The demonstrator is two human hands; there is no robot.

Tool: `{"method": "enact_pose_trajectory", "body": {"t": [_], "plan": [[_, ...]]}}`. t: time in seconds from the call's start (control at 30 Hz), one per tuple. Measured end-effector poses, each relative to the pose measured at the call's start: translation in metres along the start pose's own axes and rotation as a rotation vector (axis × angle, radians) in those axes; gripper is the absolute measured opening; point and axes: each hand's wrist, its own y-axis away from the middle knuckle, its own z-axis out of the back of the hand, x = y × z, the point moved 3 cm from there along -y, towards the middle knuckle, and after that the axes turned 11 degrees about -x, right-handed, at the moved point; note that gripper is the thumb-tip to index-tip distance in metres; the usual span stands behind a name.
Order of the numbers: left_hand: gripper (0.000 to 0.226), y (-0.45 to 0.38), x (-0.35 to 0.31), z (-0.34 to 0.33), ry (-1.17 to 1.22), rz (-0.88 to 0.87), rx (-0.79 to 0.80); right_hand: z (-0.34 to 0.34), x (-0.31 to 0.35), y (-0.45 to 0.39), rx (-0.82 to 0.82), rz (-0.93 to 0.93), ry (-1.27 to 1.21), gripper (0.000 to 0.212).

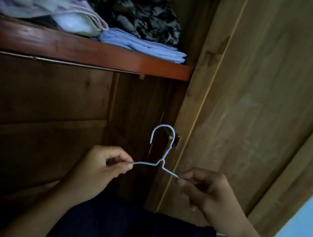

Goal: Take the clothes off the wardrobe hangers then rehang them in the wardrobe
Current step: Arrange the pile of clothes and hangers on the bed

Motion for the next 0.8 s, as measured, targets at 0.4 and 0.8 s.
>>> {"method": "enact_pose_trajectory", "body": {"t": [0.4, 0.8], "plan": [[0.026, -0.012, 0.06, 0.135, -0.162, 0.089, -0.282, -0.146, 0.033, -0.086, 0.39, -0.122, -0.25, 0.015], [0.008, 0.02, 0.041, 0.242, -1.083, 0.028, -0.474, -0.265, 0.058, -0.127, 0.636, -0.26, -0.273, 0.015]]}}
